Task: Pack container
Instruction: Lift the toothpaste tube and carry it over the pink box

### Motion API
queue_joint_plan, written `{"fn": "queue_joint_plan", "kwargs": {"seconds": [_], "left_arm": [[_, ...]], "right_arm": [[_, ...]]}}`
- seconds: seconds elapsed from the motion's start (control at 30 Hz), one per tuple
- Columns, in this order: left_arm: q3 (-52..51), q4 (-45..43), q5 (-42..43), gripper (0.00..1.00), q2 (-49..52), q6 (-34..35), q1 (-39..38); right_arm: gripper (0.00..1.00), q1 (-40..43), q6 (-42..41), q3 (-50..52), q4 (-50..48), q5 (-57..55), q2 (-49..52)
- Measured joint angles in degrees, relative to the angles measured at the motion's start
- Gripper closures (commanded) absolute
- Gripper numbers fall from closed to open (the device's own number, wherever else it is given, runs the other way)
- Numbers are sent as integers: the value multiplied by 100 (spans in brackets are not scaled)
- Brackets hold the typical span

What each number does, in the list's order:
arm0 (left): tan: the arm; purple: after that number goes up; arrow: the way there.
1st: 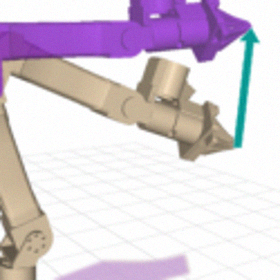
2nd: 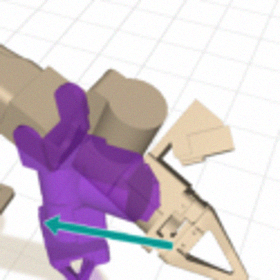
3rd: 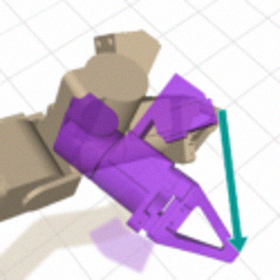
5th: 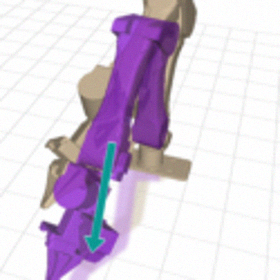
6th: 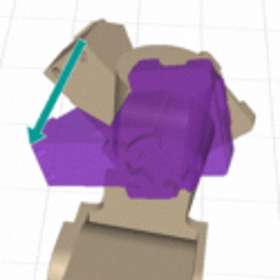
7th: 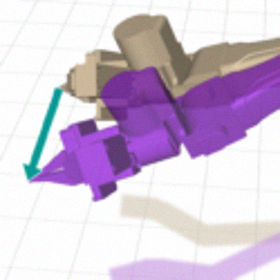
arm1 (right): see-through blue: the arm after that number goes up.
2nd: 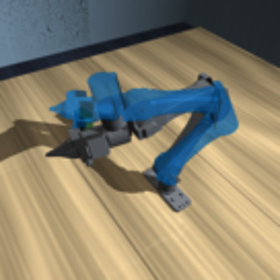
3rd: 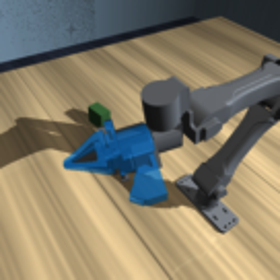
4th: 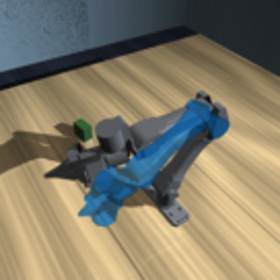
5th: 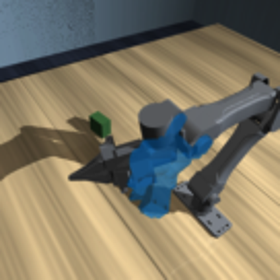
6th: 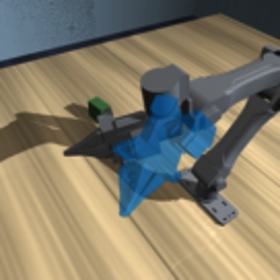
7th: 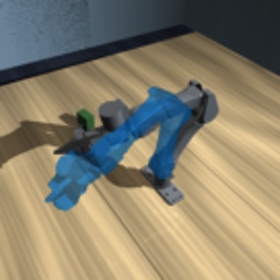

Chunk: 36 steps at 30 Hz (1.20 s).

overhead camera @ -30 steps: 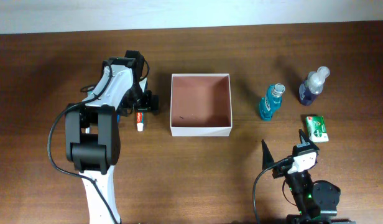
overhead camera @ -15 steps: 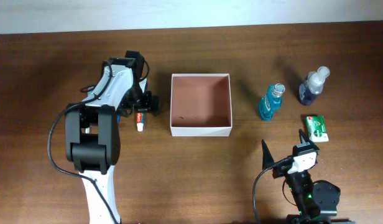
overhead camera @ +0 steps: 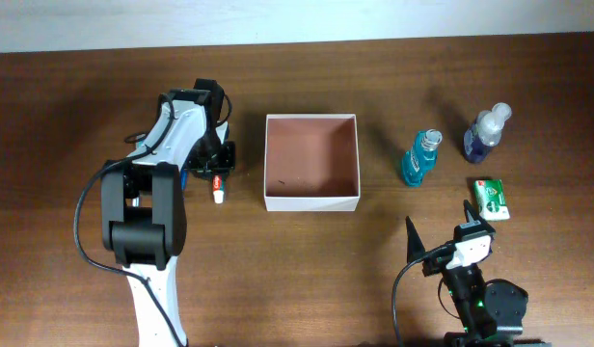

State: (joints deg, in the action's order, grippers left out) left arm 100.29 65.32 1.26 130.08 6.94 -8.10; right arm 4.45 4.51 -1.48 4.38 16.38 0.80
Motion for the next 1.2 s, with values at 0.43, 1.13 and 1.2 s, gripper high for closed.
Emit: {"fn": "queue_joint_plan", "kwargs": {"seconds": [0.43, 1.13, 1.2], "left_arm": [[35, 306, 0, 80, 2, -7, 0], [4428, 2323, 297, 80, 44, 168, -675], [4448, 2323, 330, 80, 44, 188, -964]], "right_arm": [[2, 0, -2, 0, 0, -2, 0], [2, 0, 0, 0, -2, 0, 0], [2, 0, -2, 0, 0, 0, 0]]}}
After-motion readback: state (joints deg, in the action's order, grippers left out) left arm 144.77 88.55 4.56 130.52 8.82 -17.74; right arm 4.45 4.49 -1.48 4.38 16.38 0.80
